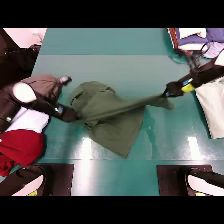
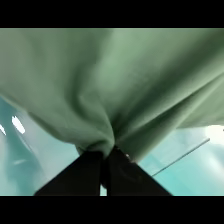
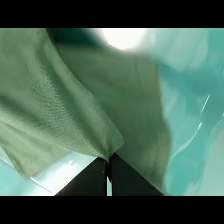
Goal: Fold the shirts.
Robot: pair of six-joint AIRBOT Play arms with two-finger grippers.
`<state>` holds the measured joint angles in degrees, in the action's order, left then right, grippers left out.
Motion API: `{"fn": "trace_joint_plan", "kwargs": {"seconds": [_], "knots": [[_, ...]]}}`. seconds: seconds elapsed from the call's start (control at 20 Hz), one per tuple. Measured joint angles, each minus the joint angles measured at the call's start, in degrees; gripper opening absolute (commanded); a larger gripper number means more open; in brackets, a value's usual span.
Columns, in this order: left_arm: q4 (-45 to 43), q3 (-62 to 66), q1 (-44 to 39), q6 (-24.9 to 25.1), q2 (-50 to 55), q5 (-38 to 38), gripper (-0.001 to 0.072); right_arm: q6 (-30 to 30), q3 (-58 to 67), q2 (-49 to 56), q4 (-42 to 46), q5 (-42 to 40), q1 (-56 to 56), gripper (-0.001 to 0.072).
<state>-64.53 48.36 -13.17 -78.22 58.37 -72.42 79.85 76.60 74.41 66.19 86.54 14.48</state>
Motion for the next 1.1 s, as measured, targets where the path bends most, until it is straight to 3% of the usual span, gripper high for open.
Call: {"fn": "trace_joint_plan", "kwargs": {"seconds": [0.05,0.1,0.15,0.2,0.4,0.55,0.7,0.95,1.1], "knots": [[0.4,-2.4,0.0,0.3,0.0,0.3,0.0028,0.0,-1.7,0.0,0.0,-0.5,0.1,0.0016],[0.8,-4.3,0.0,0.5,0.2,0.9,0.0085,-0.1,-3.2,0.0,0.0,-1.2,0.1,0.0016],[1.1,-5.6,0.0,0.7,0.2,0.9,0.0362,-0.1,-4.3,0.0,-0.1,-1.7,0.3,0.0016],[1.1,-6.6,0.0,0.8,0.2,0.9,0.0514,-0.1,-5.2,-0.2,0.0,-2.0,0.4,0.0016],[2.1,-5.6,0.0,1.5,0.3,0.3,0.0517,-0.1,-6.7,-0.9,0.0,-3.1,0.5,0.0017],[0.0,2.8,0.0,1.9,0.3,-0.8,0.0518,-0.1,-7.1,-1.1,-0.1,-3.3,0.5,0.0016],[-5.3,13.5,0.8,2.0,0.3,2.7,0.0517,-0.1,-7.2,-1.2,-0.1,-3.4,0.5,0.0016],[-8.4,22.9,9.9,1.1,6.3,9.9,0.0518,-0.2,-7.3,-1.2,-0.1,-3.5,0.5,0.0016],[-2.0,24.5,15.9,3.9,15.4,9.1,0.0519,-0.2,-7.3,-1.2,-0.1,-3.8,0.5,0.0016]]}}
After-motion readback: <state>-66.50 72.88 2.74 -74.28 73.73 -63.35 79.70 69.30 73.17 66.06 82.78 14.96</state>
